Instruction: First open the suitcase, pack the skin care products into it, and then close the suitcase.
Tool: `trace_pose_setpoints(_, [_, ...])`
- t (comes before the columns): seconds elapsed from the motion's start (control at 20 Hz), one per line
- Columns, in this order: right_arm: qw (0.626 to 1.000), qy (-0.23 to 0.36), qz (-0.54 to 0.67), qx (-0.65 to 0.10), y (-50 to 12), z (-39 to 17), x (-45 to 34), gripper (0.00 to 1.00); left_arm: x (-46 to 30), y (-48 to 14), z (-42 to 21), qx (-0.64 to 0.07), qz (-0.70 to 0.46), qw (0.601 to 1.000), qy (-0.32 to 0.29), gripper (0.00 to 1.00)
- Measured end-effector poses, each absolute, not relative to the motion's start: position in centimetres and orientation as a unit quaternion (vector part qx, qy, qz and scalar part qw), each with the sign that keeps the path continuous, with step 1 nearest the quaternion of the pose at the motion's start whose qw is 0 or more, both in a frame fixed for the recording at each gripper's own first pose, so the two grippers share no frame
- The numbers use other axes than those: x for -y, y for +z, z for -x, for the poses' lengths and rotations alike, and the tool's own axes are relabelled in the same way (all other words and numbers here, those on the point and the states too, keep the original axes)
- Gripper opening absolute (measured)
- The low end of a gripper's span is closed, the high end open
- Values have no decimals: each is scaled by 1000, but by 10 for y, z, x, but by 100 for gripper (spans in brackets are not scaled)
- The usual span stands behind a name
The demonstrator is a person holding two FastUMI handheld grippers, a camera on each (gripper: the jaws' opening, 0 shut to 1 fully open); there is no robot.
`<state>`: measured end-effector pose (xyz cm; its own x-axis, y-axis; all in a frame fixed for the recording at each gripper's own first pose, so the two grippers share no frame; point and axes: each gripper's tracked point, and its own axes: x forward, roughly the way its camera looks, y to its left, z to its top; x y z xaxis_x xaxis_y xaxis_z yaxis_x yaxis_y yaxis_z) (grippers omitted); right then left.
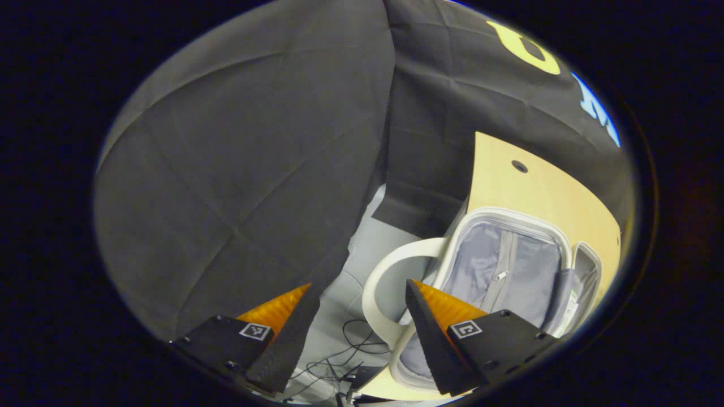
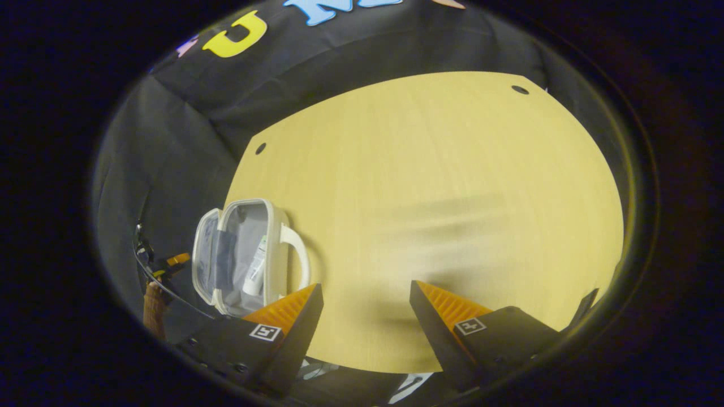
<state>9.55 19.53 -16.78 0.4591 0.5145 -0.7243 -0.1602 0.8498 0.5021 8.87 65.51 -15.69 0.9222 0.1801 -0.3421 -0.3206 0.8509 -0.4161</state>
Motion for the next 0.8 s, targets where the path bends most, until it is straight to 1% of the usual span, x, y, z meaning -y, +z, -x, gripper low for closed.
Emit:
trace_pose_setpoints(0.15, [830, 183, -191, -491, -177, -95, -190, 95, -662, -171, -108, -168, 248, 946, 125, 98])
trace_pose_setpoints(0.4, [827, 188, -169, -502, -180, -93, -193, 95, -671, -196, -135, -217, 249, 938, 107, 98])
trace_pose_setpoints(0.55, [821, 196, -160, -512, -182, -87, -198, 95, -658, -195, -147, -210, 280, 935, 62, 97])
trace_pose_setpoints(0.65, [820, 199, -152, -515, -186, -86, -197, 95, -650, -200, -153, -211, 309, 926, 49, 82])
trace_pose_setpoints(0.7, [820, 197, -150, -516, -187, -86, -197, 95, -644, -201, -156, -206, 327, 922, 31, 75])
trace_pose_setpoints(0.75, [819, 196, -149, -518, -189, -87, -197, 95, -635, -200, -158, -202, 350, 915, 12, 69])
trace_pose_setpoints(0.8, [817, 195, -150, -521, -191, -86, -197, 95, -638, -205, -155, -218, 362, 906, 29, 57])
